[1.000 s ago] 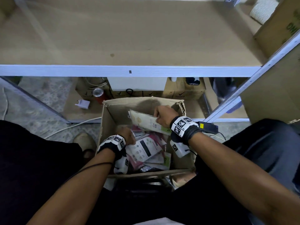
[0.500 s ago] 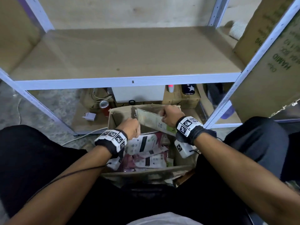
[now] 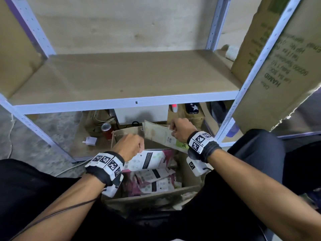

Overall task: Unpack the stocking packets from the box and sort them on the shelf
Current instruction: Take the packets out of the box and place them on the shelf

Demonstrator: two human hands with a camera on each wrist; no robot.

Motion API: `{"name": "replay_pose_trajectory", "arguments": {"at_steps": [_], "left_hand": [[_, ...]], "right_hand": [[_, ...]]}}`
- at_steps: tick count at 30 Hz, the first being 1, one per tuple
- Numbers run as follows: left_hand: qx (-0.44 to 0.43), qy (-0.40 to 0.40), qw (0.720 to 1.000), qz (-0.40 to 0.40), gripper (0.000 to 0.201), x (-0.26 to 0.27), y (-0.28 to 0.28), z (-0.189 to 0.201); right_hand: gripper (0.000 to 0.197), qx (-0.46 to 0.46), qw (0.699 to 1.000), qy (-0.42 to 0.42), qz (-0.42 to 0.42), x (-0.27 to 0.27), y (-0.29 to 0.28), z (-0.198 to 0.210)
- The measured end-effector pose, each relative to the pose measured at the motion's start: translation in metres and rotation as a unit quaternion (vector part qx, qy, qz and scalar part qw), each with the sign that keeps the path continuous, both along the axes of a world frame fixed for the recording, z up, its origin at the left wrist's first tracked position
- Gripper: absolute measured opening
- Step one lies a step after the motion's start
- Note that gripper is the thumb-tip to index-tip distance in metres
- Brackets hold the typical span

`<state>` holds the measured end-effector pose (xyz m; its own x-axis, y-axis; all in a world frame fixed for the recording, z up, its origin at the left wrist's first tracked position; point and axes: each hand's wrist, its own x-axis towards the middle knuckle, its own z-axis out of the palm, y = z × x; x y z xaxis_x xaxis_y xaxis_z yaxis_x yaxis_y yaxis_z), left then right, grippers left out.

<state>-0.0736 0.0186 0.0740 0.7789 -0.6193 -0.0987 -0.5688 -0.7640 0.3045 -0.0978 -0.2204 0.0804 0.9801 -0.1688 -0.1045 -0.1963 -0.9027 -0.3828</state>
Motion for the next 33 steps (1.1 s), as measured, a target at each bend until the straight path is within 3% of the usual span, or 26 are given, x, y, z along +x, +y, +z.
{"name": "replay_pose_trajectory", "arguments": {"at_steps": [7,13,18,22,27,29,33], "left_hand": [[-0.038,0.031,0.999,0.006,0.020,0.021,0.008,0.039],[-0.058,0.073,0.995,0.030,0.011,0.044,0.028,0.076],[-0.185,0.154,0.969,0.053,0.011,0.066,0.057,0.116],[-0.332,0.238,0.902,0.140,0.016,0.079,0.073,0.127],[-0.486,0.325,0.779,0.226,0.016,0.099,0.073,0.115],[-0.500,0.355,0.747,0.256,0.013,0.107,0.068,0.109],[-0.490,0.398,0.703,0.327,0.019,0.127,0.058,0.100]], "right_hand": [[0.017,-0.016,0.999,-0.044,0.017,0.005,-0.015,0.033],[0.020,0.013,0.994,-0.109,-0.023,0.010,-0.034,0.060],[0.014,0.061,0.983,-0.161,-0.067,0.013,-0.056,0.102],[0.021,0.180,0.963,-0.155,-0.126,0.021,-0.067,0.118],[0.008,0.349,0.909,-0.130,-0.188,0.040,-0.060,0.120],[0.013,0.402,0.884,-0.125,-0.201,0.048,-0.052,0.117],[0.019,0.438,0.873,-0.096,-0.193,0.067,-0.036,0.109]]}}
